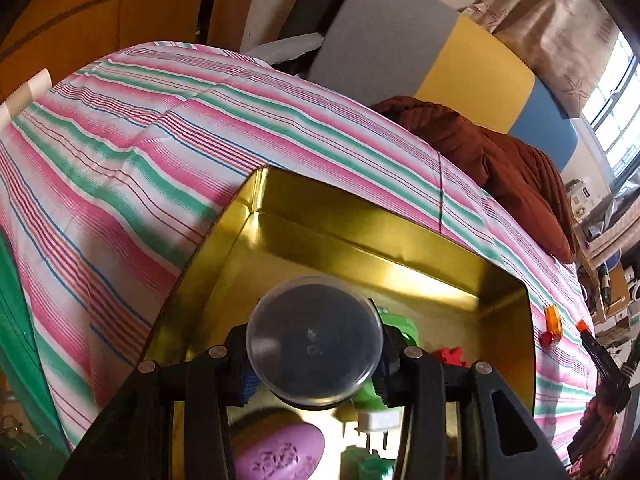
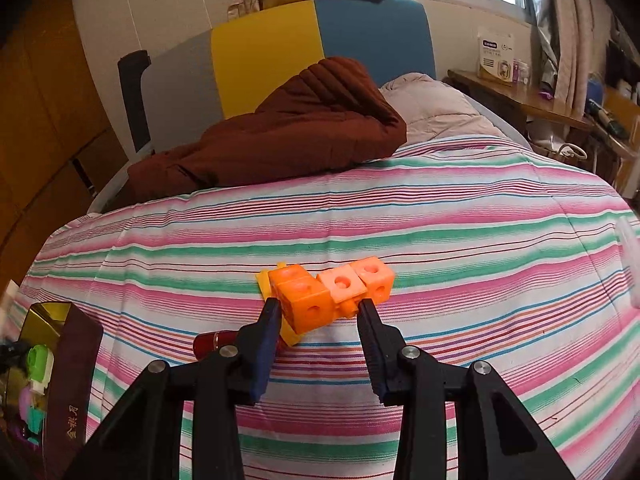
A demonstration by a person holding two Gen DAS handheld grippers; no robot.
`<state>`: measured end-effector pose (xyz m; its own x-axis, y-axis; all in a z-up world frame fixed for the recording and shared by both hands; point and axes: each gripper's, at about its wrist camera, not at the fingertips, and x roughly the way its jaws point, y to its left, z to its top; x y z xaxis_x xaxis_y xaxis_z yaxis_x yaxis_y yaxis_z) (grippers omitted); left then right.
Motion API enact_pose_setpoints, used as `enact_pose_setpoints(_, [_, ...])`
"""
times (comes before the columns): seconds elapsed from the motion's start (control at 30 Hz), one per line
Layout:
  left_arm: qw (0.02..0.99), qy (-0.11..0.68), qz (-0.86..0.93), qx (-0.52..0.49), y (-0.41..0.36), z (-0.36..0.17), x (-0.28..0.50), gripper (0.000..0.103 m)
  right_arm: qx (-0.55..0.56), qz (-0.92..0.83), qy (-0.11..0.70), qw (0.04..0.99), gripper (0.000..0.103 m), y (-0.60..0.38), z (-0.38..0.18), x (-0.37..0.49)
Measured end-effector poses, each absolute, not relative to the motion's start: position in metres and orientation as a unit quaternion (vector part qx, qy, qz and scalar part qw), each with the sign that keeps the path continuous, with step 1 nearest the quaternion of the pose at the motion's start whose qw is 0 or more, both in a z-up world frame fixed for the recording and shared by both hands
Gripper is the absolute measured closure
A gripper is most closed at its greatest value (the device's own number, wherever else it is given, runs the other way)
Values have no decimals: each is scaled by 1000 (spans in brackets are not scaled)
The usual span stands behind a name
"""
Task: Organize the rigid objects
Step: 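Lower the black cylinder into the gold tray and open the left gripper, then carry the orange blocks with the right gripper into the gold tray and release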
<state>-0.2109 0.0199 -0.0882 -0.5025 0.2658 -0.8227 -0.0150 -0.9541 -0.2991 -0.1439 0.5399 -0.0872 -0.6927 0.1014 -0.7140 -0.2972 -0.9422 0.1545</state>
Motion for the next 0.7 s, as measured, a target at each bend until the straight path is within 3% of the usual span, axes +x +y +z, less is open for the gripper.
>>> enact_pose_setpoints(0.7, [47, -100, 875, -472, 23, -90, -233, 59, -369, 914, 126, 113, 63, 538, -86, -142])
